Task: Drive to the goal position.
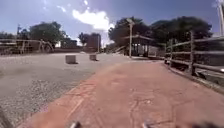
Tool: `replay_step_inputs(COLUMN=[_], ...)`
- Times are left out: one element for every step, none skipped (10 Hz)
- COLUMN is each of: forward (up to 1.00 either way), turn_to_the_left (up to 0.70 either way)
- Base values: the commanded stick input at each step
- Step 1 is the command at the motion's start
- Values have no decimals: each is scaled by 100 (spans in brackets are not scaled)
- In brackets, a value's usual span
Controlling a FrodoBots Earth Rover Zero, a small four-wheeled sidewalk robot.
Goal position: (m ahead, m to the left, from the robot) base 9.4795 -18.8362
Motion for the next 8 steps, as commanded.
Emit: replay_step_inputs(forward=[85,85,85,85,85,85,85,85], turn_to_the_left=[-30,-1,0,0,0,0,0,0])
